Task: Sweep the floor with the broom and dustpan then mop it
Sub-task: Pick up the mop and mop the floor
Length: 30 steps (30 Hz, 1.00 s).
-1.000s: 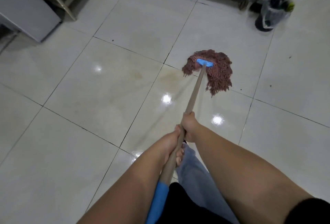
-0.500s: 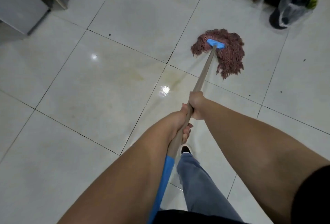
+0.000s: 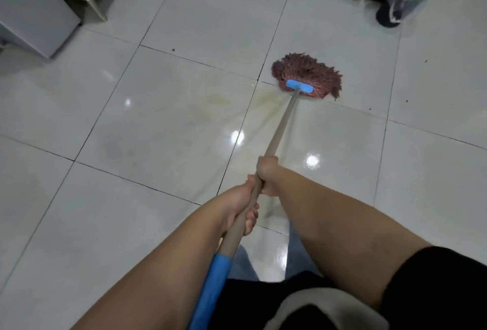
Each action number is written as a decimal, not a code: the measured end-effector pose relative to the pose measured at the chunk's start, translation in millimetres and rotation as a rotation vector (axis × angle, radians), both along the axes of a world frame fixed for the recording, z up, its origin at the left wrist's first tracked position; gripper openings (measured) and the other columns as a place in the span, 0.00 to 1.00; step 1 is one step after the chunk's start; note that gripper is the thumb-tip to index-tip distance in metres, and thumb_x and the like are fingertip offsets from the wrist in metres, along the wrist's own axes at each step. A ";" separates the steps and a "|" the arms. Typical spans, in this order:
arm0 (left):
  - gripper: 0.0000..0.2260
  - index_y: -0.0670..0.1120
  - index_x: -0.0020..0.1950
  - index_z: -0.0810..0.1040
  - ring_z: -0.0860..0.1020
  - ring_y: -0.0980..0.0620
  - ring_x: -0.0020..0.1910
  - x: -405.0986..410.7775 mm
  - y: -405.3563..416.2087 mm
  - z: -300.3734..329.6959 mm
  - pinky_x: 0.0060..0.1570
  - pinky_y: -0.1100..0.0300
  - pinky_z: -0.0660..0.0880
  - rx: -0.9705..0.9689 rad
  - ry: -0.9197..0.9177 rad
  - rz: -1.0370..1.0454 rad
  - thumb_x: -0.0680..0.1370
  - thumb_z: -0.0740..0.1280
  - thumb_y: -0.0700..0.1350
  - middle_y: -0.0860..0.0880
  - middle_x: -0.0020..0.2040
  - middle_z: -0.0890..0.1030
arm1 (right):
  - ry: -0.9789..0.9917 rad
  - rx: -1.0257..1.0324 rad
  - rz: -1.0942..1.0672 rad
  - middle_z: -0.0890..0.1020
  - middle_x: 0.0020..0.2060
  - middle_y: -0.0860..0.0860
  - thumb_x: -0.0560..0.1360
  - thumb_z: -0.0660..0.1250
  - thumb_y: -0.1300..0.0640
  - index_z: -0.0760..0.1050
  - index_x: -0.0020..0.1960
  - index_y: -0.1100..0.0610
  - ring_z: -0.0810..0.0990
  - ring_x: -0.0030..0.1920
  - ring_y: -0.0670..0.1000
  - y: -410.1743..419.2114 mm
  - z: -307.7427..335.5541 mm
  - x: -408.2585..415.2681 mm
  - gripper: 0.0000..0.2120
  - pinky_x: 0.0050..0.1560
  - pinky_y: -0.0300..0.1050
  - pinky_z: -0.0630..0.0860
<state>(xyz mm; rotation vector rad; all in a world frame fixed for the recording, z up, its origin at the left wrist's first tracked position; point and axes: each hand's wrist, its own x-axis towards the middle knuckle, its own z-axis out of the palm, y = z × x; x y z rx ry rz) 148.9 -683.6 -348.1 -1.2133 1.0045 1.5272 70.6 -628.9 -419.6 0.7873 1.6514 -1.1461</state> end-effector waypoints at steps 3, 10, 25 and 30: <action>0.29 0.44 0.31 0.65 0.63 0.58 0.13 65.3 -27.8 8.6 0.15 0.73 0.60 -0.007 -0.010 0.000 0.75 0.51 0.69 0.51 0.17 0.66 | -0.027 -0.043 0.000 0.70 0.40 0.53 0.82 0.47 0.54 0.52 0.72 0.54 0.74 0.32 0.50 -25.1 10.2 65.6 0.19 0.27 0.45 0.74; 0.29 0.45 0.30 0.65 0.64 0.58 0.13 167.8 -28.7 24.9 0.16 0.73 0.61 -0.041 -0.035 0.009 0.74 0.52 0.70 0.51 0.17 0.66 | -0.077 -0.208 -0.212 0.72 0.39 0.54 0.82 0.52 0.49 0.65 0.64 0.57 0.75 0.32 0.51 -23.7 26.9 173.7 0.16 0.42 0.48 0.76; 0.30 0.45 0.30 0.64 0.63 0.58 0.13 369.2 36.9 39.7 0.16 0.73 0.61 -0.107 -0.044 0.002 0.72 0.53 0.72 0.52 0.18 0.66 | -0.181 -0.314 -0.320 0.73 0.32 0.58 0.82 0.51 0.55 0.64 0.44 0.63 0.73 0.29 0.53 40.7 26.0 351.7 0.13 0.37 0.49 0.77; 0.28 0.45 0.34 0.65 0.63 0.56 0.15 446.7 23.2 46.0 0.17 0.71 0.62 -0.138 -0.060 -0.023 0.73 0.54 0.70 0.51 0.19 0.66 | -0.194 -0.282 -0.283 0.74 0.32 0.59 0.82 0.51 0.54 0.64 0.54 0.63 0.73 0.30 0.53 28.3 13.3 403.7 0.12 0.41 0.49 0.77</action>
